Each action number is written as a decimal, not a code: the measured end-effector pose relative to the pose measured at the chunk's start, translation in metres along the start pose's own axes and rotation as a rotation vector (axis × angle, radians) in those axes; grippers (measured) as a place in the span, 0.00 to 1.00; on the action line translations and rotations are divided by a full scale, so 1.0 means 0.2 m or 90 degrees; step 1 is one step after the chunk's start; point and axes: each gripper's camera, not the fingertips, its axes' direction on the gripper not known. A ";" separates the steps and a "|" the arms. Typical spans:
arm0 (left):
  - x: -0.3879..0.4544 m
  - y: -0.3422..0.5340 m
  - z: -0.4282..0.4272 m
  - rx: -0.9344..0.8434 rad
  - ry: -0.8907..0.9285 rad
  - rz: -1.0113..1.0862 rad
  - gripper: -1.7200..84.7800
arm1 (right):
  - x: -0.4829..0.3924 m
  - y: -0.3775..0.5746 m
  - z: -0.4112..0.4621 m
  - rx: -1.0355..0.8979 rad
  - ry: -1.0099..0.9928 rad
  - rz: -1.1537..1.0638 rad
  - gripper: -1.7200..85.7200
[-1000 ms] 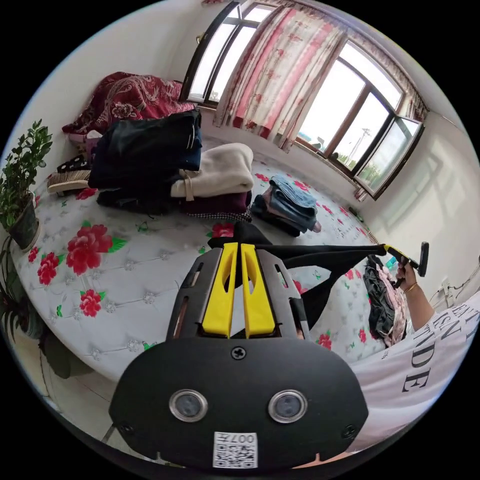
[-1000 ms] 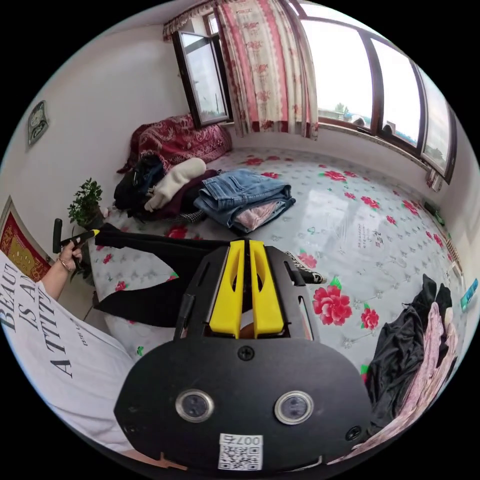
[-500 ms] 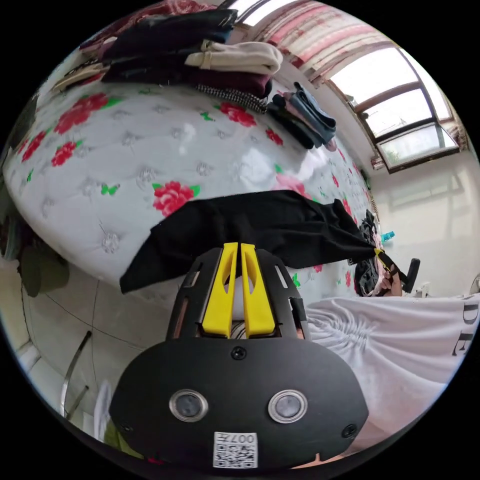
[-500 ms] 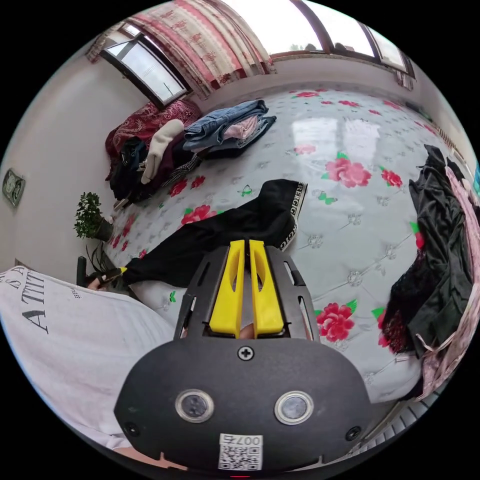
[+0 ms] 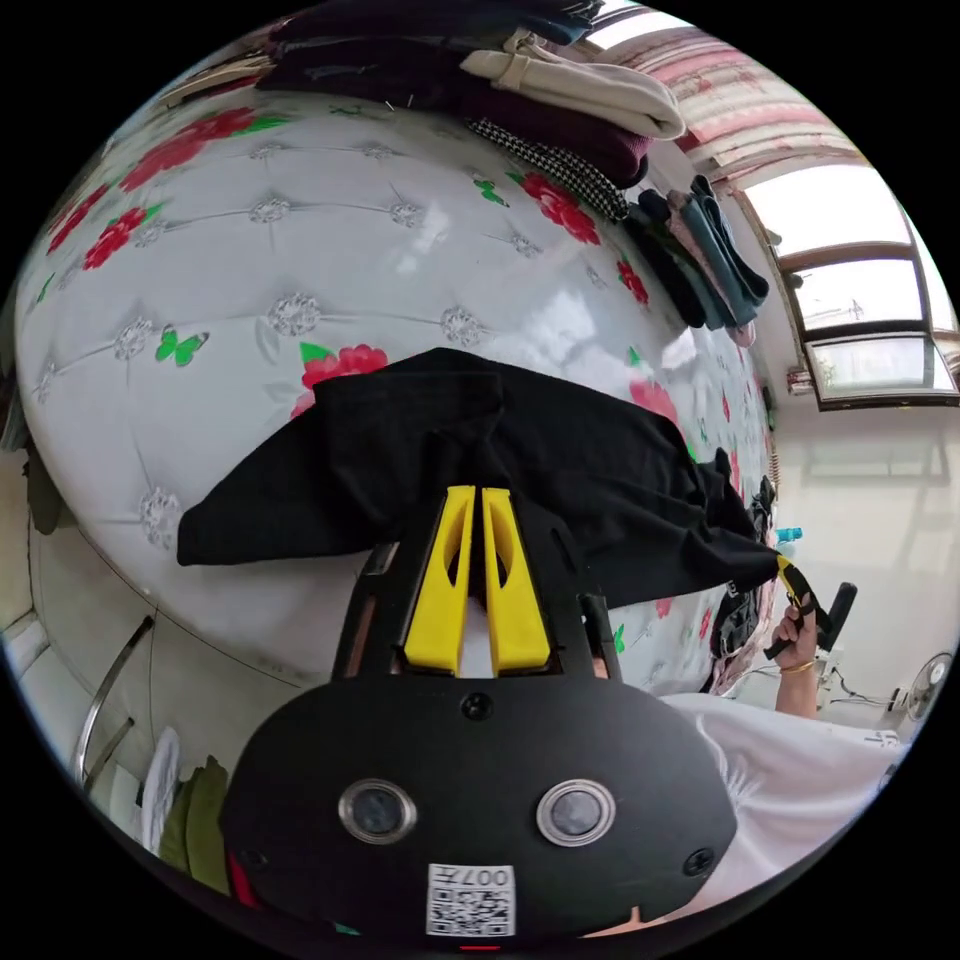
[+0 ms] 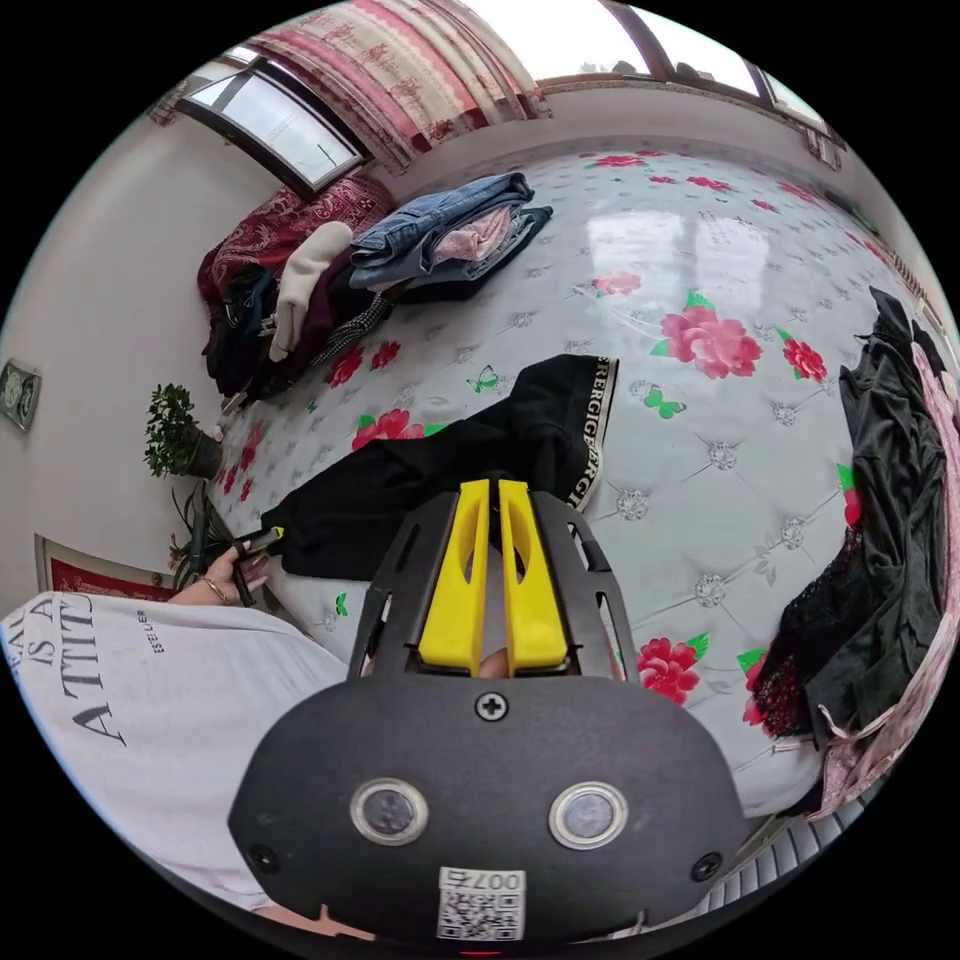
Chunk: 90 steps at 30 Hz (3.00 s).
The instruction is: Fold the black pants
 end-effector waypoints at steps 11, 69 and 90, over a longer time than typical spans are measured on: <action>0.30 -0.84 -0.35 0.137 0.164 0.051 0.01 | -0.08 -0.59 -0.05 0.006 0.003 -0.045 0.02; 0.03 -0.02 -0.05 -0.024 -0.055 0.137 0.04 | 0.00 0.00 0.22 0.024 0.312 0.212 0.10; 0.49 -1.05 0.45 -0.004 -0.148 0.187 0.02 | -0.19 -0.48 0.84 -0.092 0.153 0.033 0.05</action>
